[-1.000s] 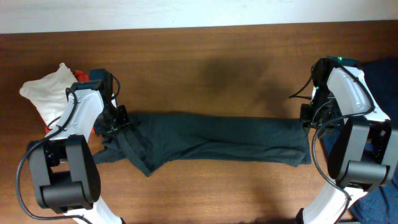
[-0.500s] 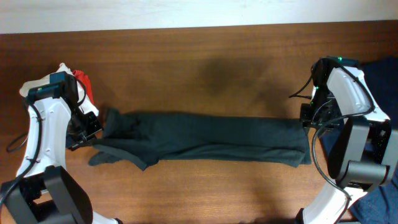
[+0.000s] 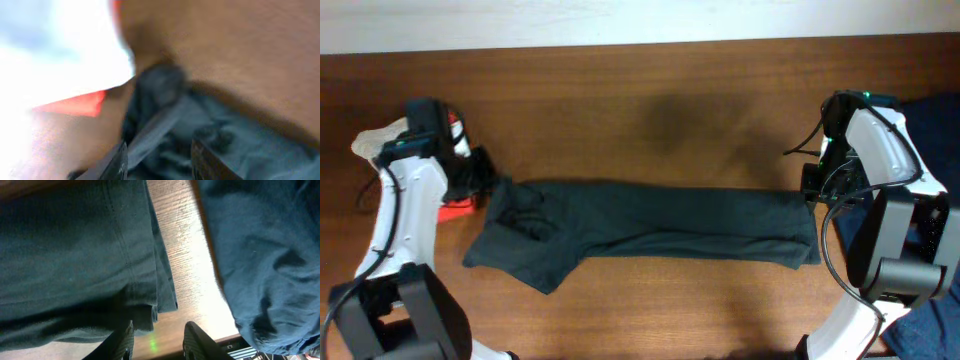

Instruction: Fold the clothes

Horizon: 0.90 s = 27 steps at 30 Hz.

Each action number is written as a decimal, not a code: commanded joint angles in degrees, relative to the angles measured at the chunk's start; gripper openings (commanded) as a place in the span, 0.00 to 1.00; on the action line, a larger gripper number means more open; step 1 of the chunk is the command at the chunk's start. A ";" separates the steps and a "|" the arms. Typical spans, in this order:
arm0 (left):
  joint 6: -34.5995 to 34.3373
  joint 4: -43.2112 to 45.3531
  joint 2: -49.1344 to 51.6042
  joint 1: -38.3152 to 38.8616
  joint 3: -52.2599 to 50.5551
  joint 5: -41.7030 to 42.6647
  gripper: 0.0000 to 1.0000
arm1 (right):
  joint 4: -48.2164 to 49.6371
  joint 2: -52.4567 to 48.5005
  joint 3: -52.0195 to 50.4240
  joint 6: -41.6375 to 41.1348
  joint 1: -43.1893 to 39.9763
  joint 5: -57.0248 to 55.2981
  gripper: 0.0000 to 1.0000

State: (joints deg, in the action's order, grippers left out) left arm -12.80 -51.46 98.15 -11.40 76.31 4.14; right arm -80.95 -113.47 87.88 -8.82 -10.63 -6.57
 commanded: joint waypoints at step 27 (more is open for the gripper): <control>-0.46 -3.69 13.86 -2.75 2.78 -9.29 0.28 | -0.24 0.22 -0.31 -0.02 0.07 0.09 0.37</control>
State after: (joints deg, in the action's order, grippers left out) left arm -14.20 -53.06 113.82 -15.49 75.53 -9.76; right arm -81.01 -113.47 87.88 -8.78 -10.63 -6.42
